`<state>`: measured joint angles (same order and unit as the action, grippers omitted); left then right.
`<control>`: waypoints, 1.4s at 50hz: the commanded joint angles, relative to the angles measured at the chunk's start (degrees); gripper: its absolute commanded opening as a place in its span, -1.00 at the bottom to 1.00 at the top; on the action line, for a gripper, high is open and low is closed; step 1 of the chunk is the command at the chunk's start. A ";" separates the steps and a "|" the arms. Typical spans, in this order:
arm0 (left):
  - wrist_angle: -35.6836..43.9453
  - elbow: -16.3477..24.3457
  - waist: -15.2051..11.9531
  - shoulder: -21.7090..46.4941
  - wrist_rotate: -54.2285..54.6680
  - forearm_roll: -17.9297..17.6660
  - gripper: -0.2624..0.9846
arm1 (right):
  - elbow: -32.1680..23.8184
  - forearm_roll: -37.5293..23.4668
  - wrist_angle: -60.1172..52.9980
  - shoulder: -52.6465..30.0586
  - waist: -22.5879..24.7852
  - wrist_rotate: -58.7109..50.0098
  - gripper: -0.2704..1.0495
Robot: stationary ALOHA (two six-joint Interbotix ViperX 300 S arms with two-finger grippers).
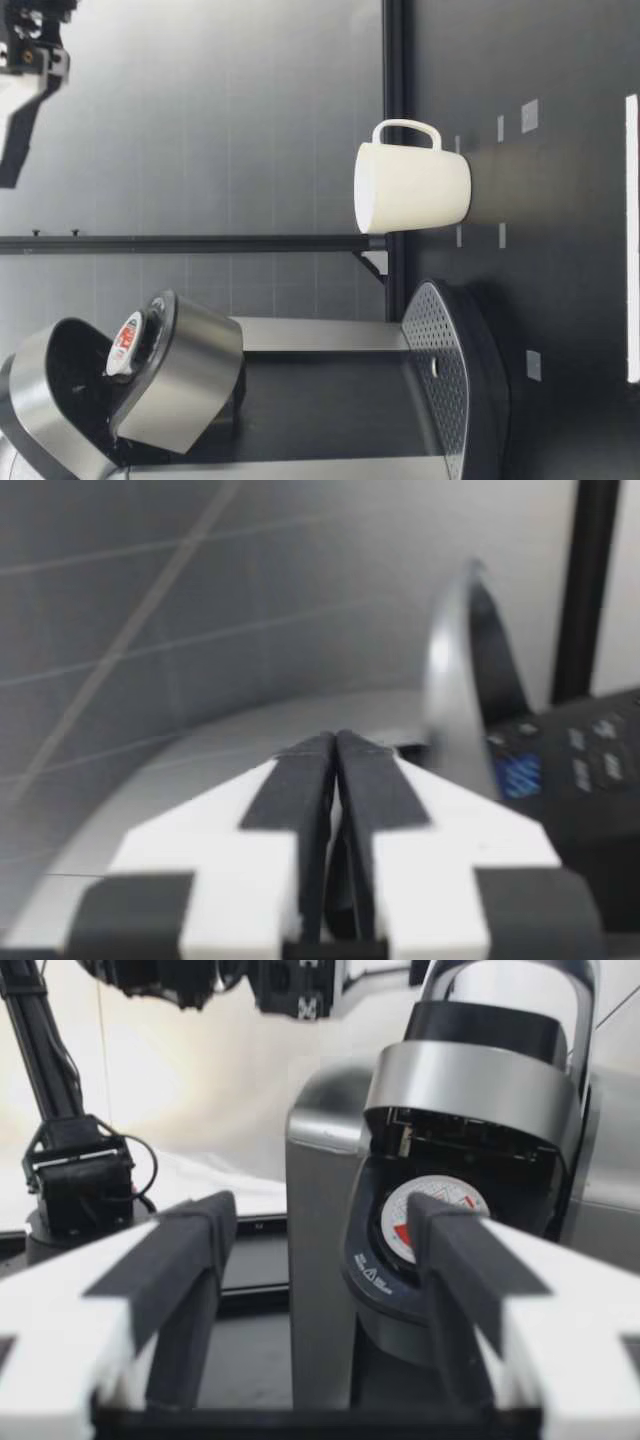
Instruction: Place the coffee capsule inside the capsule container, then place the cup onto the center of the cup tray.
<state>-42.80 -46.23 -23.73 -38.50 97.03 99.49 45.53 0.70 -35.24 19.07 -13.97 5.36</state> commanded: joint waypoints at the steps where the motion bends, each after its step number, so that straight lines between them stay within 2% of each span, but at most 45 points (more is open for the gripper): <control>1: 1.49 1.67 -0.26 0.70 0.18 0.44 -0.37 | -0.44 0.09 -0.79 1.67 0.26 -0.18 0.38; 14: 9.23 4.22 -0.26 1.85 0.26 0.44 -0.37 | 0.26 0.00 -0.97 2.29 0.18 -0.26 0.38; 34: 28.48 8.70 -0.18 3.87 4.22 0.35 -0.37 | 1.14 -0.09 -1.93 3.25 0.26 -1.58 0.38; 46: 31.55 9.40 0.09 7.91 5.89 0.26 -0.37 | 2.46 0.00 -2.46 4.48 1.14 -1.58 0.38; 62: 31.55 10.37 4.39 11.95 6.24 -0.26 -0.37 | 3.34 -0.09 -2.46 5.36 1.23 -2.29 0.38; 70: 30.59 10.20 5.54 12.74 6.15 -1.14 -0.37 | 3.52 -0.09 -2.46 5.36 1.14 -2.72 0.38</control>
<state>-12.04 -37.35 -19.51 -25.66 103.18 98.61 49.57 0.62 -37.09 23.47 -13.10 2.72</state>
